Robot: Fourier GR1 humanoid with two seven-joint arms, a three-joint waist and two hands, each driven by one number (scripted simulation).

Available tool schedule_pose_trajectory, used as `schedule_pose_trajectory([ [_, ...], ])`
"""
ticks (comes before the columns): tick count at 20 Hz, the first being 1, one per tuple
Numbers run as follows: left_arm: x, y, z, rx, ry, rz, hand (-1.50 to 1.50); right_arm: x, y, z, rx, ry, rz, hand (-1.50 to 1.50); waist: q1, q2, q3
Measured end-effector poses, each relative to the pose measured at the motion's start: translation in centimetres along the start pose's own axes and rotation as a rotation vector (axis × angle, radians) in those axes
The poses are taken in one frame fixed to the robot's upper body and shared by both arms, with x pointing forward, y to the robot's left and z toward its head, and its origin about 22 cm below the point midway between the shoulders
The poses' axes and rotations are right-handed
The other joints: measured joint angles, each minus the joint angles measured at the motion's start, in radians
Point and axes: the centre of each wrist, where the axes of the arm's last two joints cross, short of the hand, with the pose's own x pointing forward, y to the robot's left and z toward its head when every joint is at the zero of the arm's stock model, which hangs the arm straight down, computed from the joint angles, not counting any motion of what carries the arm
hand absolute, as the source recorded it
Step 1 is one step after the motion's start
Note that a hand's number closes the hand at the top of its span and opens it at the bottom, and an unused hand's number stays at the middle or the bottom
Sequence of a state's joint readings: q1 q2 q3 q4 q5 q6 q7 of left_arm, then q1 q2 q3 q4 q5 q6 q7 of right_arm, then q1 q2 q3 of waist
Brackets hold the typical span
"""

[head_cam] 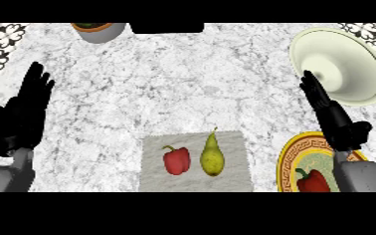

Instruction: Pick the pear from the placemat and place it in the bowl

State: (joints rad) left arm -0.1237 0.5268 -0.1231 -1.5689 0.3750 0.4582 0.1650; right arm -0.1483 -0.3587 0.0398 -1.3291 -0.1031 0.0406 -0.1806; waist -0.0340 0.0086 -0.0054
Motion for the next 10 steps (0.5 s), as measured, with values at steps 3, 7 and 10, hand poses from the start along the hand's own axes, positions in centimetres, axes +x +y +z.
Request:
schedule_pose_trajectory([
  [3,0.9,-0.1,-0.3,-0.024,-0.064,-0.004,0.0,1.0,4.5,-1.0,0.118,0.001,-0.109,-1.5,0.023,-0.005,0.002],
  [7,3.1,-0.8,-0.9,-0.091,-0.196,-0.012,0.0,4.4,11.5,-3.1,0.352,-0.052,-0.176,-1.5,0.077,-0.008,-0.001],
  [10,3.4,-0.5,-1.4,-0.106,-0.239,0.002,0.0,6.6,15.8,-2.9,0.284,-0.065,-0.084,-1.5,0.059,-0.014,-0.002],
])
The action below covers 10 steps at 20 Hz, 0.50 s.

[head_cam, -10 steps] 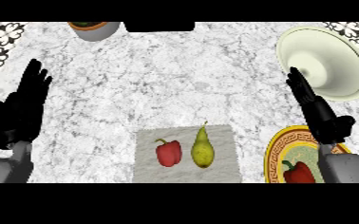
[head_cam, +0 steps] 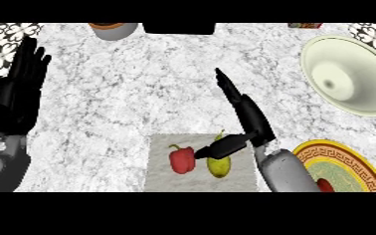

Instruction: Pick the pear from the placemat and place it in the bowl

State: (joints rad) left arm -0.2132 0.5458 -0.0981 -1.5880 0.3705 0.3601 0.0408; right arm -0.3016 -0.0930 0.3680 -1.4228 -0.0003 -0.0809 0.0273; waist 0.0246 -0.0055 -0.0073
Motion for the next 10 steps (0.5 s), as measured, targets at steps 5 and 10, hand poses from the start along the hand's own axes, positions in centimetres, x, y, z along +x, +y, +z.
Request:
schedule_pose_trajectory([
  [5,-0.6,1.4,-0.8,-0.009,-0.03,0.007,0.0,3.3,7.2,1.0,-0.023,-0.043,0.102,-1.5,-0.019,0.0,0.003],
  [10,-1.3,2.1,-0.7,-0.007,-0.04,0.015,0.0,7.7,8.2,1.5,0.017,-0.01,0.28,-1.5,-0.033,-0.003,0.004],
])
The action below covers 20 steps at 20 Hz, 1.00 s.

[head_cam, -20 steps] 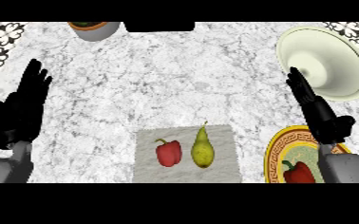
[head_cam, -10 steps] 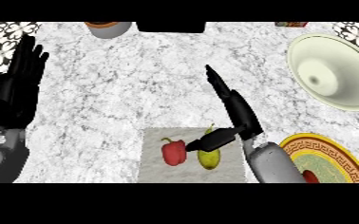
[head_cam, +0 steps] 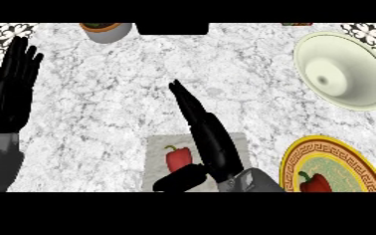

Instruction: Pick the pear from the placemat and place it in the bowl

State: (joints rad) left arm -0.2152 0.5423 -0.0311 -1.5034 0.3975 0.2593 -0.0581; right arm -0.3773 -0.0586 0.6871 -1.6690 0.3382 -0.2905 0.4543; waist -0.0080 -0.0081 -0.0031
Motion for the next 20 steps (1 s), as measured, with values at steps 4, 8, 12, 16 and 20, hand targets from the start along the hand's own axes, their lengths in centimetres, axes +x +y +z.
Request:
schedule_pose_trajectory([
  [4,-0.7,-0.1,0.1,0.003,-0.003,0.003,0.0,3.2,-2.5,-0.6,0.028,0.086,0.161,-1.5,-0.006,0.0,0.0],
  [8,-0.8,0.1,0.1,0.002,-0.006,0.006,0.0,5.6,-5.3,-1.1,0.124,0.213,0.299,-1.5,-0.004,0.0,0.0],
  [12,-1.3,0.1,0.2,-0.004,-0.008,0.008,0.0,6.8,-7.0,-1.6,0.277,0.291,0.386,-1.5,0.002,0.003,0.0],
  [16,-1.0,0.1,0.1,-0.01,-0.013,0.008,0.0,7.1,-8.1,-2.0,0.409,0.324,0.415,-1.5,0.006,0.003,0.0],
  [20,-0.8,-0.5,-0.1,-0.011,-0.013,0.009,0.0,7.2,-9.4,-2.7,0.506,0.356,0.43,-1.5,0.005,0.004,0.001],
])
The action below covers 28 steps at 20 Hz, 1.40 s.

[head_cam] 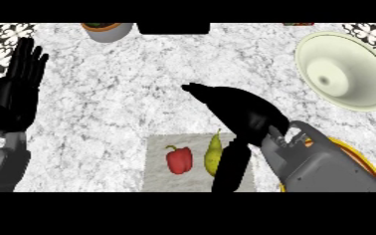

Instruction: Pick the pear from the placemat and place it in the bowl

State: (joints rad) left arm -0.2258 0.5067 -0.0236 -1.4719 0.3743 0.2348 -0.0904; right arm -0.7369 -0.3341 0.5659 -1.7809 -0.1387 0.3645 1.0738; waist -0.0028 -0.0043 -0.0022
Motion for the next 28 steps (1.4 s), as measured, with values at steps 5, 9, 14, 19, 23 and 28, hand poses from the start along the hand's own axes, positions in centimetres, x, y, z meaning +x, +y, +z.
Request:
schedule_pose_trajectory([
  [5,-0.1,0.1,-0.1,0.0,0.0,0.002,0.0,-0.8,-0.2,-0.2,0.066,0.04,0.028,-1.5,0.001,0.001,0.001],
  [9,0.2,0.9,-0.3,-0.001,-0.005,-0.001,0.0,-1.7,0.7,-1.1,0.102,0.077,0.039,-1.5,0.004,0.002,0.001],
  [14,0.4,1.2,-0.2,0.0,-0.008,-0.004,0.0,-3.2,2.2,-2.4,0.138,0.117,0.049,-1.5,0.005,0.003,0.002],
  [19,0.0,0.8,-0.2,0.002,-0.009,-0.008,0.0,-4.3,3.2,-3.1,0.142,0.157,0.047,-1.5,0.003,0.004,0.002],
  [23,0.0,0.4,0.2,-0.001,-0.006,-0.005,0.0,-5.8,4.7,-4.1,0.15,0.197,0.056,-1.5,0.005,0.004,0.002],
  [28,0.1,0.5,-0.8,-0.004,0.0,0.0,0.0,-6.9,5.6,-4.6,0.142,0.203,0.052,-1.5,0.003,0.004,0.002],
])
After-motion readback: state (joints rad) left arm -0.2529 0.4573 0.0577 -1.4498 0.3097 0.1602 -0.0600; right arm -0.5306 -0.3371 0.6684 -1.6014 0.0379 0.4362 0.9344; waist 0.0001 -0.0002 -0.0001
